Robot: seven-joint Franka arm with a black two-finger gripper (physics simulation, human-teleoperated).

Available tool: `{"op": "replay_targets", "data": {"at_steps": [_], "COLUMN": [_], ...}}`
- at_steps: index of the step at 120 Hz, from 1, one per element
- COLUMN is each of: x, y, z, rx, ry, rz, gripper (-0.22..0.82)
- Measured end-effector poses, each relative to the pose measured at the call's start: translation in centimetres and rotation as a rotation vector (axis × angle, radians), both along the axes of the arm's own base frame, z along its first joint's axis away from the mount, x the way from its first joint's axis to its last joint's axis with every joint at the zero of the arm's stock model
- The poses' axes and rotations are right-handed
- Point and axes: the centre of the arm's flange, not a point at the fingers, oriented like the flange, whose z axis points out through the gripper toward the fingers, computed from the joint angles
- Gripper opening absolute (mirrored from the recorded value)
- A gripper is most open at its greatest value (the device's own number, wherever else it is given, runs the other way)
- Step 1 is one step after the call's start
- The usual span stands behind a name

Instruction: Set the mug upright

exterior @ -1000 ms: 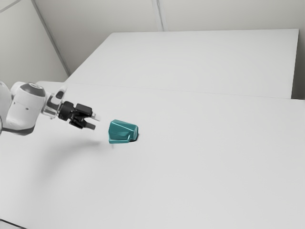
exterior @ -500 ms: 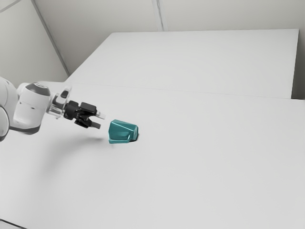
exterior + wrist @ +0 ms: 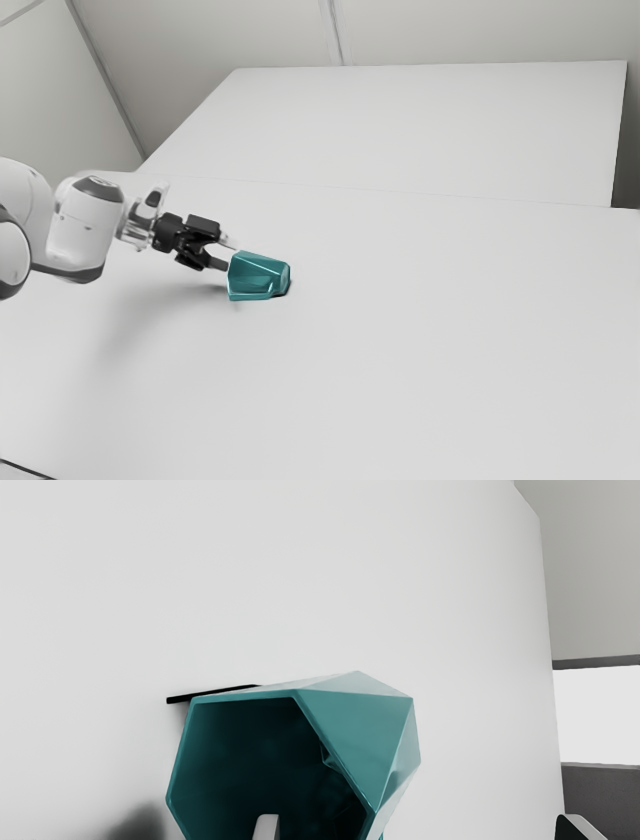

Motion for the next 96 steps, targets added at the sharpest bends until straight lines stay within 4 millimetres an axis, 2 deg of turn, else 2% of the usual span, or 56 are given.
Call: {"op": "replay_targets", "data": {"at_steps": [40, 64, 96], "x": [0.4, 0.9, 1.1], "y": [-1.6, -2.3, -2.3], "z": [-1.3, -1.4, -1.6], "rx": [-0.023, -0.021, -0.019], "ry": [0.071, 0.091, 0.114], "rz": [0.019, 0.033, 0.056], "gripper": [0.59, 0.53, 0.28]}}
